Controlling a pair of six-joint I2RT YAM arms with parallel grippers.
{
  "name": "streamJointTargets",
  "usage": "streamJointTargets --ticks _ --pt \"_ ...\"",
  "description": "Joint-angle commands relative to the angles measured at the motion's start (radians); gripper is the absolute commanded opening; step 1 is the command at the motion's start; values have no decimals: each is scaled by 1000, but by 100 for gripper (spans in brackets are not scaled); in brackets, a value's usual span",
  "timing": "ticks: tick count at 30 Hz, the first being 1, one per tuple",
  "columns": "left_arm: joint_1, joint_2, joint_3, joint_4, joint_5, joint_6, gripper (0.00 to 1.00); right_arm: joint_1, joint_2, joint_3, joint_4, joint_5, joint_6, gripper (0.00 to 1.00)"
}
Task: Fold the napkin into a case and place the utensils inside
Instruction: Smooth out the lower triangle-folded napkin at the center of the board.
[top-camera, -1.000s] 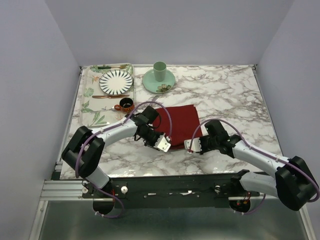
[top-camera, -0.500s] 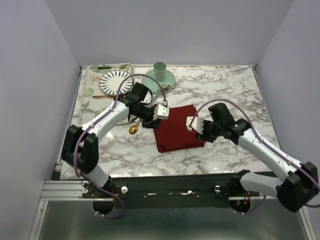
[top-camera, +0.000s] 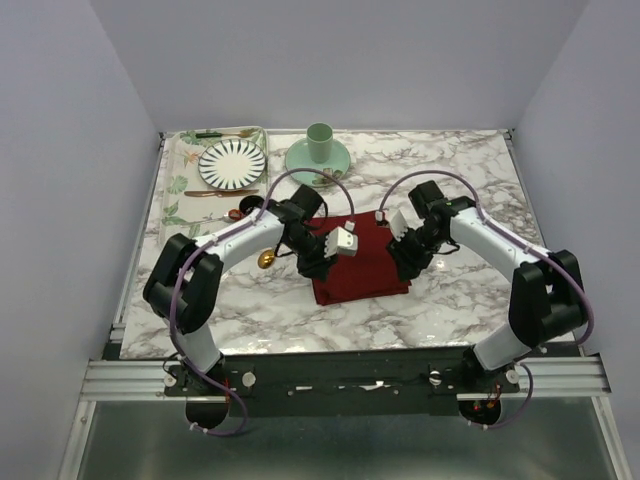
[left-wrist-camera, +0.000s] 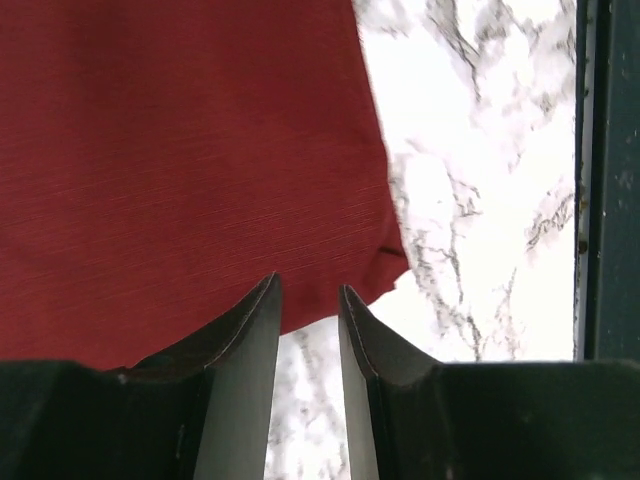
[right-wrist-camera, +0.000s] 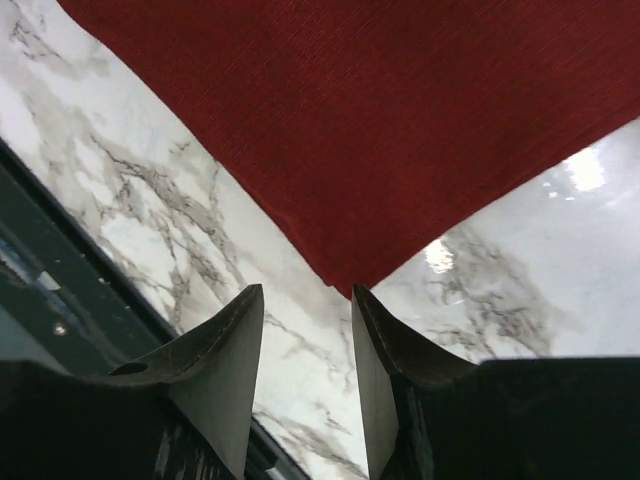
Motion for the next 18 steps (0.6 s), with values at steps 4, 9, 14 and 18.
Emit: streamJointTargets --ticks 4,9,14,18 --pt "-124 21 -68 7 -205 -22 40 -4 172 12 -99 -69 133 46" --pt "-130 -5 -140 25 -249 -10 42 -15 238 19 -98 -61 159 45" --pt "-90 -111 -165 103 -165 -99 51 -27 226 31 -92 -69 145 43" --pt "-90 -229 -252 252 -174 -203 54 -32 180 17 -81 -78 146 43"
